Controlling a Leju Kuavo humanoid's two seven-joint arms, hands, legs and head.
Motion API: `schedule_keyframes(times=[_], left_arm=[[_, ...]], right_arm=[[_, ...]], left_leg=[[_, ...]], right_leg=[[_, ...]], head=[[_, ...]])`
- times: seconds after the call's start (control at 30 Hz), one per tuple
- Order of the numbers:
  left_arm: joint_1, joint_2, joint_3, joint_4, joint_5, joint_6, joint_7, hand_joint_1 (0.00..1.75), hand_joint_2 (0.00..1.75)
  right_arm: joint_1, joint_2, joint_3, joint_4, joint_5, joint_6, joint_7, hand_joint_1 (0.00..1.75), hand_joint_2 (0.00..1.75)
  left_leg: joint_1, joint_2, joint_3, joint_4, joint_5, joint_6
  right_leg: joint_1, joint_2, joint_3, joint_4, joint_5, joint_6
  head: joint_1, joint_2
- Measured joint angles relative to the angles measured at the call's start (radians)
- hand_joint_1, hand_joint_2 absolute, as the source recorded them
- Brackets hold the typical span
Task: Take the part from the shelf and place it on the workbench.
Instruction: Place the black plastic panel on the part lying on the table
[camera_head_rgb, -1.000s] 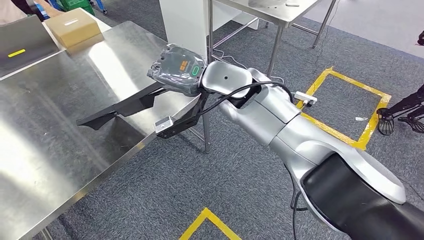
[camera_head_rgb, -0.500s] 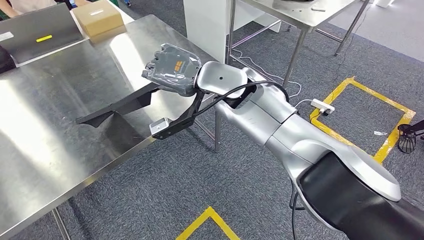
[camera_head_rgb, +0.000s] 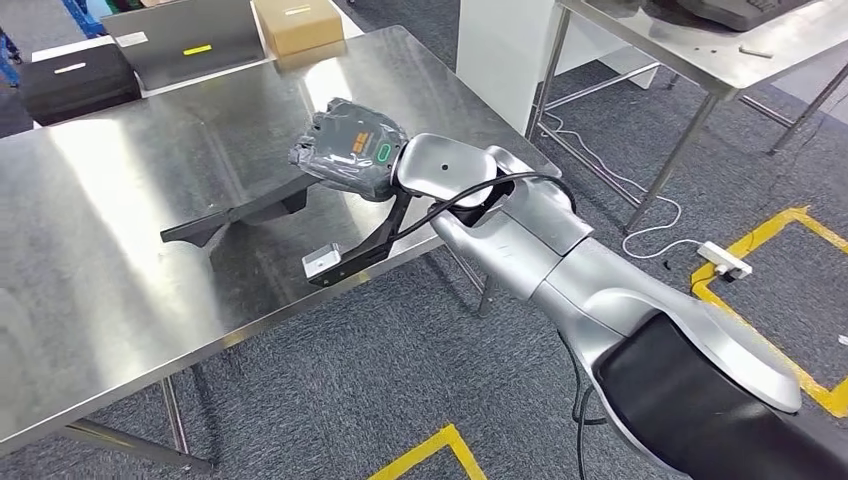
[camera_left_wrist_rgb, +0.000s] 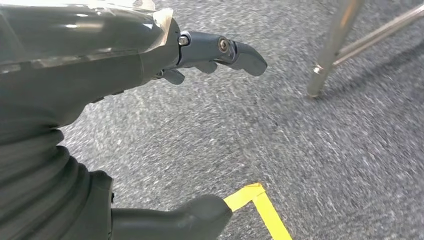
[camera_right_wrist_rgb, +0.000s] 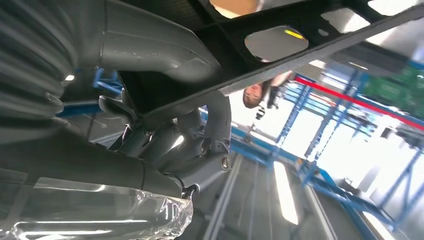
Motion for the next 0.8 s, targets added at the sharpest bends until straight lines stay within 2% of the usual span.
schedule_keyframes(times=[0.07, 0.1, 0.13, 0.17, 0.2, 0.23, 0.27, 0.3, 0.33, 0.37, 0.43, 0.47, 0.5, 0.53, 0.57, 0.6, 0.63, 0.67, 0.73, 0.8], left_arm=[[0.003, 0.0, 0.001, 0.0, 0.0, 0.001, -0.001, 0.0, 1.75], [0.005, 0.0, 0.001, 0.0, 0.0, 0.001, -0.001, 0.0, 1.75], [0.007, 0.0, 0.002, 0.0, 0.0, 0.002, -0.002, 0.0, 1.75], [0.007, 0.0, 0.003, 0.0, 0.0, 0.002, -0.003, 0.0, 1.75], [0.006, -0.001, 0.003, 0.0, 0.0, 0.002, -0.004, 0.0, 1.75], [0.005, -0.001, 0.003, 0.0, 0.0, 0.002, -0.005, 0.0, 1.75], [0.005, -0.001, 0.004, 0.0, 0.0, 0.001, -0.006, 0.0, 1.75], [0.005, -0.001, 0.004, 0.0, 0.0, 0.001, -0.007, 0.0, 1.75], [0.005, 0.0, 0.004, 0.0, 0.0, 0.0, -0.008, 0.0, 1.75], [0.005, 0.001, 0.004, 0.0, 0.0, -0.001, -0.008, 0.0, 1.75], [0.005, 0.003, 0.005, 0.0, 0.0, -0.002, -0.011, 0.0, 1.75], [0.003, 0.003, 0.005, 0.0, 0.0, -0.003, -0.013, 0.0, 1.75], [0.002, 0.003, 0.005, 0.0, 0.0, -0.004, -0.015, 0.0, 1.75], [0.0, 0.003, 0.005, 0.0, -0.001, -0.004, -0.017, 0.0, 1.75], [0.0, 0.003, 0.005, 0.0, -0.001, -0.005, -0.02, 0.0, 1.75], [0.0, 0.002, 0.005, 0.0, -0.001, -0.005, -0.024, 0.0, 1.75], [0.0, 0.001, 0.006, 0.0, -0.002, -0.005, -0.028, 0.0, 1.75], [-0.001, 0.0, 0.006, 0.0, -0.002, -0.005, -0.031, 0.0, 1.75], [-0.003, -0.001, 0.008, 0.0, -0.002, -0.007, -0.035, 0.0, 1.75], [-0.002, 0.0, 0.008, 0.0, -0.003, -0.012, -0.037, 0.0, 1.75]], right_arm=[[0.0, 0.004, 0.001, 0.001, -0.001, -0.001, -0.002, 1.75, 1.75], [0.0, 0.008, 0.001, 0.001, -0.001, -0.002, -0.004, 1.75, 1.75], [0.0, 0.011, 0.001, 0.001, -0.001, -0.002, -0.005, 1.75, 1.75], [0.0, 0.013, 0.002, 0.001, -0.001, -0.003, -0.007, 1.75, 1.75], [0.001, 0.014, 0.002, 0.002, -0.001, -0.004, -0.008, 1.75, 1.75], [0.002, 0.014, 0.003, 0.002, -0.002, -0.005, -0.009, 1.75, 1.75], [0.005, 0.014, 0.004, 0.003, -0.002, -0.006, -0.01, 1.75, 1.75], [0.008, 0.013, 0.005, 0.004, -0.002, -0.008, -0.011, 1.75, 1.75], [0.01, 0.012, 0.005, 0.006, -0.002, -0.01, -0.011, 1.75, 1.75], [0.012, 0.011, 0.005, 0.007, -0.004, -0.013, -0.012, 1.75, 1.75], [0.012, 0.008, 0.004, 0.008, -0.009, -0.018, -0.012, 1.75, 1.75], [0.012, 0.005, 0.003, 0.009, -0.014, -0.02, -0.012, 1.75, 1.75], [0.013, 0.001, 0.001, 0.01, -0.02, -0.023, -0.013, 1.75, 1.75], [0.013, -0.004, -0.002, 0.013, -0.027, -0.027, -0.014, 1.75, 1.75], [0.014, -0.01, -0.007, 0.018, -0.035, -0.031, -0.014, 1.75, 1.75], [0.015, -0.015, -0.012, 0.023, -0.043, -0.036, -0.015, 1.75, 1.75], [0.017, -0.025, -0.02, 0.032, -0.051, -0.044, -0.015, 1.75, 1.75], [0.019, -0.037, -0.031, 0.043, -0.058, -0.055, -0.015, 1.75, 1.75], [0.028, -0.071, -0.054, 0.074, -0.075, -0.082, -0.012, 1.75, 1.75], [0.046, -0.11, -0.078, 0.112, -0.09, -0.104, -0.008, 1.75, 1.75]], left_leg=[[0.003, -0.013, -0.005, -0.002, 0.002, -0.013], [0.005, -0.005, -0.007, 0.0, 0.001, -0.019], [0.005, 0.016, -0.014, 0.013, -0.008, -0.025], [0.005, 0.044, -0.029, 0.044, -0.027, -0.029], [0.006, 0.074, -0.053, 0.096, -0.055, -0.033], [0.007, 0.093, -0.084, 0.16, -0.086, -0.037], [0.01, 0.1, -0.115, 0.222, -0.11, -0.041], [0.012, 0.104, -0.136, 0.262, -0.119, -0.043], [0.014, 0.107, -0.139, 0.266, -0.11, -0.045], [0.016, 0.111, -0.122, 0.23, -0.085, -0.046], [0.014, 0.143, -0.051, 0.099, -0.029, -0.045], [0.011, 0.157, -0.023, 0.047, -0.014, -0.041], [0.008, 0.166, -0.008, 0.018, -0.01, -0.036], [0.003, 0.165, -0.004, 0.009, -0.013, -0.029], [0.002, 0.153, -0.005, 0.009, -0.013, -0.022], [0.002, 0.143, -0.003, 0.007, -0.012, -0.014], [0.003, 0.134, -0.001, 0.004, -0.01, -0.007], [0.004, 0.126, 0.002, 0.001, -0.008, 0.001], [0.005, 0.108, 0.003, -0.001, -0.005, 0.012], [0.004, 0.087, 0.003, -0.001, -0.005, 0.017]], right_leg=[[0.001, -0.011, 0.005, -0.006, 0.005, -0.014], [-0.001, -0.019, 0.006, -0.009, 0.008, -0.021], [-0.004, -0.026, 0.009, -0.012, 0.011, -0.028], [-0.006, -0.034, 0.011, -0.016, 0.012, -0.034], [-0.006, -0.042, 0.014, -0.017, 0.012, -0.038], [-0.005, -0.051, 0.015, -0.017, 0.01, -0.041], [-0.004, -0.061, 0.015, -0.017, 0.009, -0.042], [-0.004, -0.07, 0.016, -0.017, 0.008, -0.044], [-0.004, -0.08, 0.016, -0.017, 0.007, -0.044], [-0.004, -0.088, 0.017, -0.017, 0.005, -0.044], [-0.001, -0.103, 0.021, -0.016, 0.001, -0.038], [0.004, -0.109, 0.022, -0.015, -0.003, -0.033], [0.008, -0.115, 0.023, -0.015, -0.006, -0.028], [0.012, -0.123, 0.025, -0.017, -0.008, -0.023], [0.014, -0.132, 0.028, -0.019, -0.01, -0.019], [0.013, -0.135, 0.029, -0.017, -0.014, -0.014], [0.012, -0.126, 0.025, -0.006, -0.022, -0.009], [0.011, -0.109, 0.012, 0.024, -0.038, -0.008], [0.008, -0.069, -0.046, 0.143, -0.086, -0.013], [0.007, -0.054, -0.111, 0.258, -0.119, -0.014]], head=[[0.0, 0.0], [-0.001, 0.0], [-0.003, 0.0], [-0.005, 0.0], [-0.008, 0.0], [-0.009, 0.0], [-0.009, 0.0], [-0.01, 0.0], [-0.01, 0.0], [-0.01, 0.0], [-0.01, 0.0], [-0.01, 0.0], [-0.008, 0.0], [-0.006, 0.0], [-0.005, 0.0], [-0.004, 0.0], [-0.003, 0.0], [-0.003, 0.0], [-0.001, 0.0], [0.0, 0.0]])
